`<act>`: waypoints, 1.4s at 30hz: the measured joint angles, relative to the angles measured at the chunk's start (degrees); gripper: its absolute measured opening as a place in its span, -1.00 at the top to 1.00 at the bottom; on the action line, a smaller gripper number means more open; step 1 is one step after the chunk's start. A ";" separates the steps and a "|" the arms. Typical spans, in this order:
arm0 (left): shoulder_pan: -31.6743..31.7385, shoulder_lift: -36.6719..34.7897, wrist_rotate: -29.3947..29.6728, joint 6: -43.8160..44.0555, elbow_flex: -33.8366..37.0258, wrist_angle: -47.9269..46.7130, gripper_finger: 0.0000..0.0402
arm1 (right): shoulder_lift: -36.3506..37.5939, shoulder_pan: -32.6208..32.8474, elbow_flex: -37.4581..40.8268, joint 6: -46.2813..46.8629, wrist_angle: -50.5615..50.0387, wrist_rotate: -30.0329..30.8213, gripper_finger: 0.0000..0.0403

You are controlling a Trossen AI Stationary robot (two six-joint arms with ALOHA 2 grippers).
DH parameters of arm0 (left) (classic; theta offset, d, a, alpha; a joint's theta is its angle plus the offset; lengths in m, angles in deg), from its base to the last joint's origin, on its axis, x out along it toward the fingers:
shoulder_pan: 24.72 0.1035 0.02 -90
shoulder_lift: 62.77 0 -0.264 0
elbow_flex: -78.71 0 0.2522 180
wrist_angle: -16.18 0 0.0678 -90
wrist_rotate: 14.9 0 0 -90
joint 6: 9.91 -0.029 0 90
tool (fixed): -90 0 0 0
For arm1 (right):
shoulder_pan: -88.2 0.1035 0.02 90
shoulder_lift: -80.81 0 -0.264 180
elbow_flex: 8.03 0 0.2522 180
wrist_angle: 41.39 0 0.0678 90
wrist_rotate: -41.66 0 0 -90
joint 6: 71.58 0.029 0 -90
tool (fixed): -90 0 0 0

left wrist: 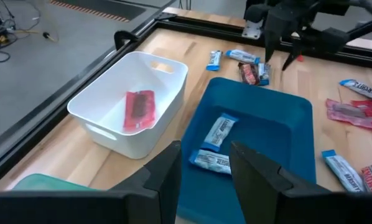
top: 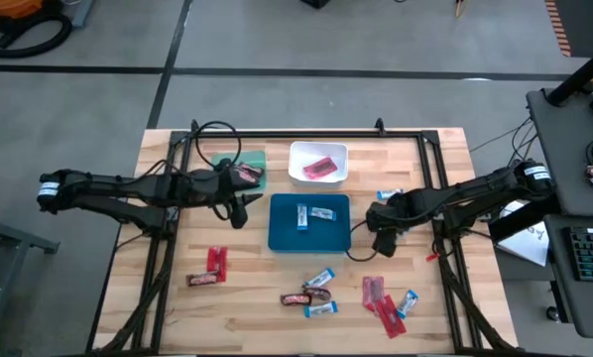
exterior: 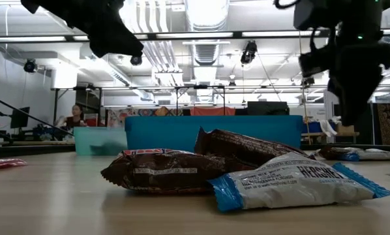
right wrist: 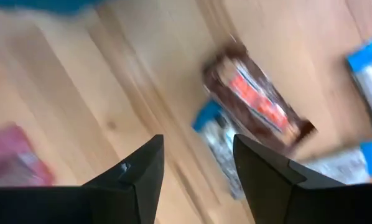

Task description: Sort candy

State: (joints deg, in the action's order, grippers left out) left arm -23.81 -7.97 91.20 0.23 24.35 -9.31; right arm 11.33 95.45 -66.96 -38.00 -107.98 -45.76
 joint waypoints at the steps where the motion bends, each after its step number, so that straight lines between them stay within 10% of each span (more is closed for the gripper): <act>1: 0.00 0.04 0.02 -0.26 0.00 0.02 0.41 | 0.00 0.00 0.00 -0.05 -1.66 0.13 0.09; 34: 0.02 0.38 0.02 -4.72 0.02 0.02 0.41 | -9.13 3.26 9.03 -5.15 3.93 4.71 0.10; 42: 0.02 0.39 0.02 -4.72 0.02 0.03 0.41 | -9.46 3.26 8.98 -5.06 5.02 1.42 0.52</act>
State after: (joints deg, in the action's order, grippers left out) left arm -23.79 -7.57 91.22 -4.50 24.37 -9.28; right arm 1.88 98.70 -57.98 -43.06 -102.96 -44.35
